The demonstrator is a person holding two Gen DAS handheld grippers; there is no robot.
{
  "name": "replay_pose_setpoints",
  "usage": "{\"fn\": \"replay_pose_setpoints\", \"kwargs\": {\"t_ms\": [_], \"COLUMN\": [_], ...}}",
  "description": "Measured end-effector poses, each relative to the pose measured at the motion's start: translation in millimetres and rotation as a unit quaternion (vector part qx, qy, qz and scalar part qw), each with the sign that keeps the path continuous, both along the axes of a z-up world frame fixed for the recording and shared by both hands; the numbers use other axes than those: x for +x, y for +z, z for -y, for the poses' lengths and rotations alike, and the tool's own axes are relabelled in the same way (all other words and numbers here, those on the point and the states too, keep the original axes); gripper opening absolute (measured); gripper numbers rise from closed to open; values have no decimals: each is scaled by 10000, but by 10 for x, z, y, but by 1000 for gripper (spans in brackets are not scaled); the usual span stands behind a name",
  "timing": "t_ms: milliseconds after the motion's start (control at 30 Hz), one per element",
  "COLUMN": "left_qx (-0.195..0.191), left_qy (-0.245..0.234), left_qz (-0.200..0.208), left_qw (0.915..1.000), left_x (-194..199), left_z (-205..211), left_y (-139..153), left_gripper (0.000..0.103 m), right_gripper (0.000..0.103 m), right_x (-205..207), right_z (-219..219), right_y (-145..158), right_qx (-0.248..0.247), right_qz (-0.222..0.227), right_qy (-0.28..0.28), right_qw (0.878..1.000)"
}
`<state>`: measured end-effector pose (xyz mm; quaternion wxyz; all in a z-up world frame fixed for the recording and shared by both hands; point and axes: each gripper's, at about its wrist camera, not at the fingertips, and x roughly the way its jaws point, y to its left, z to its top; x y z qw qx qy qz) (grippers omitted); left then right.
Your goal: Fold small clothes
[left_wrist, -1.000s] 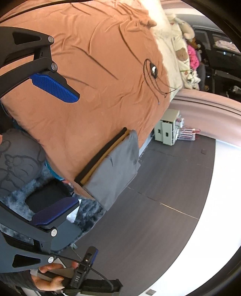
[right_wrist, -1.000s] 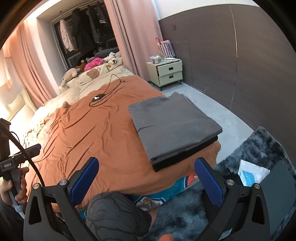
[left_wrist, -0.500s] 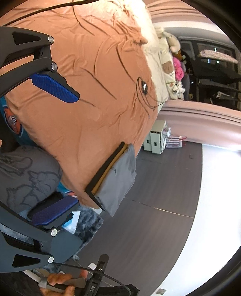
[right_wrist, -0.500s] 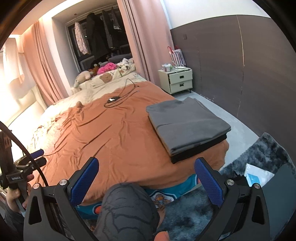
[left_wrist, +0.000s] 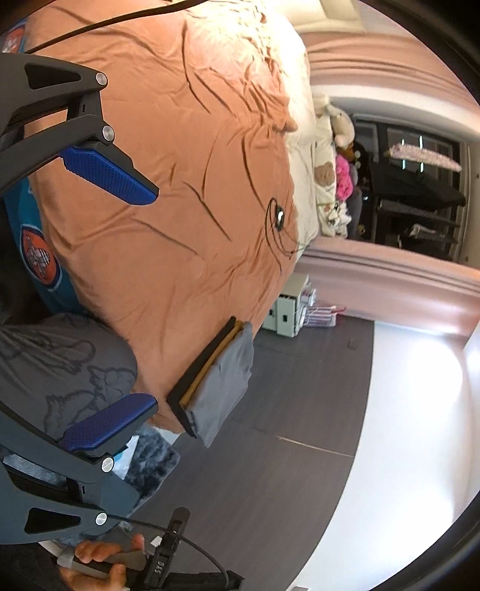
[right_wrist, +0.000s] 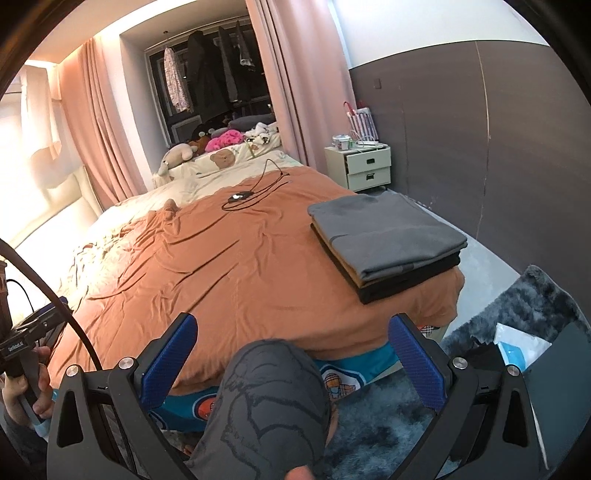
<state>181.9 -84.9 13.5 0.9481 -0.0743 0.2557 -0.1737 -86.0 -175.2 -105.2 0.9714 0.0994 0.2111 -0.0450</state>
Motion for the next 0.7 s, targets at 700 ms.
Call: {"fn": "replay_pose_setpoints", "kwargs": {"t_ms": [700], "left_qx": [519], "left_qy": [711], "left_qz": [361], "left_qw": [9955], "left_x": [-761], "left_z": [-401], "left_y": [-198], "left_gripper": [103], "right_gripper": [103], "right_x": [-45], "right_z": [-546], "right_y": [-373], "right_qx": [163], "right_qz": [190], "right_qy": [-9], "right_qw": [9997]}}
